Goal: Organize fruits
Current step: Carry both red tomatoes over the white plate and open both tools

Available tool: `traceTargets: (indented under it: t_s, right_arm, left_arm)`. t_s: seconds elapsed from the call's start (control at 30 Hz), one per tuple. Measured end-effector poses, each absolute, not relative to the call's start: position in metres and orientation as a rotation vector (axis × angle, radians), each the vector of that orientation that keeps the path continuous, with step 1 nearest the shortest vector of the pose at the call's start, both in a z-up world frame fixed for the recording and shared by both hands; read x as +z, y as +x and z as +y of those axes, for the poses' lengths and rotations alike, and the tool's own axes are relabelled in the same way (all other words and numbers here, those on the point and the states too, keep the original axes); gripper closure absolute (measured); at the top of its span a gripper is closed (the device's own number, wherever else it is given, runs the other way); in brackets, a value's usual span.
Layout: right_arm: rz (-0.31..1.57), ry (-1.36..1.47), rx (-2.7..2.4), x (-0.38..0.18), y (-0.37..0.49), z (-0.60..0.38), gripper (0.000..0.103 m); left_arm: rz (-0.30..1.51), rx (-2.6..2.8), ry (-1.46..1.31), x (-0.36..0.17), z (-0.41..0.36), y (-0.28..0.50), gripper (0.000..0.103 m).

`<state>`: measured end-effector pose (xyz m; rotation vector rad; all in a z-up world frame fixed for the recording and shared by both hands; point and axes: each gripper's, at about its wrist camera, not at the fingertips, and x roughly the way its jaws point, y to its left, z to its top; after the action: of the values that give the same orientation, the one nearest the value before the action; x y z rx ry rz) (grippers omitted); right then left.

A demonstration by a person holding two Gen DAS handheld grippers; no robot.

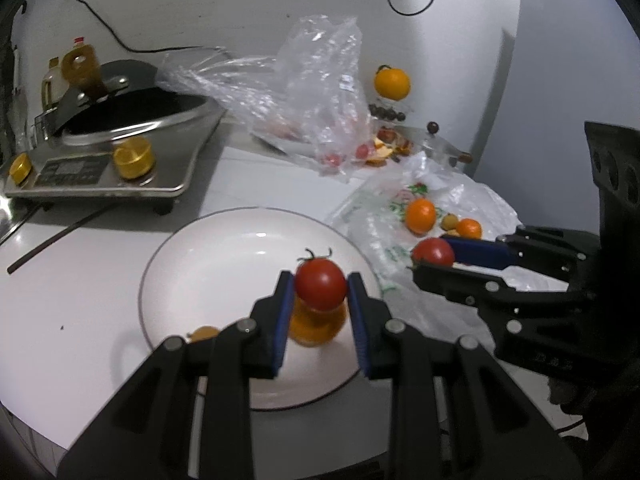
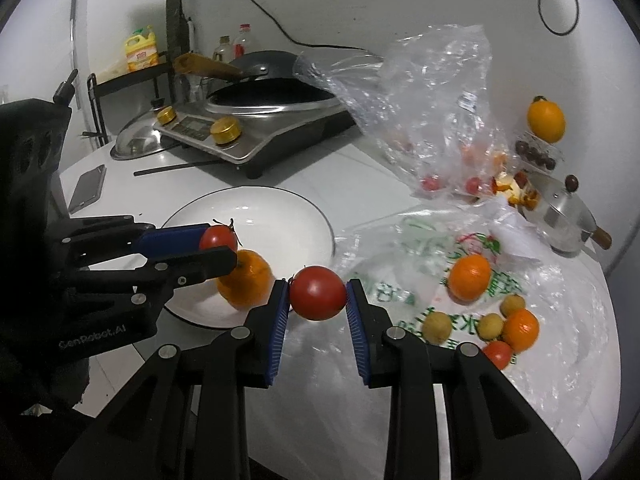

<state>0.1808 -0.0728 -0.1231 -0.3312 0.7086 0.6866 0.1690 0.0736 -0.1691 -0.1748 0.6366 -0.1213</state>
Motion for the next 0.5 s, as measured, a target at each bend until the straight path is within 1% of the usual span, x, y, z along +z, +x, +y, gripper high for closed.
traceTargets:
  t_s: [0.5]
  right_arm:
    - [0.732,-0.349,0.713,-0.132,0.19,-0.035,0.072]
  left_arm:
    - [0.65,-0.086,-0.175,-0.179,0.11,0.174,0.075]
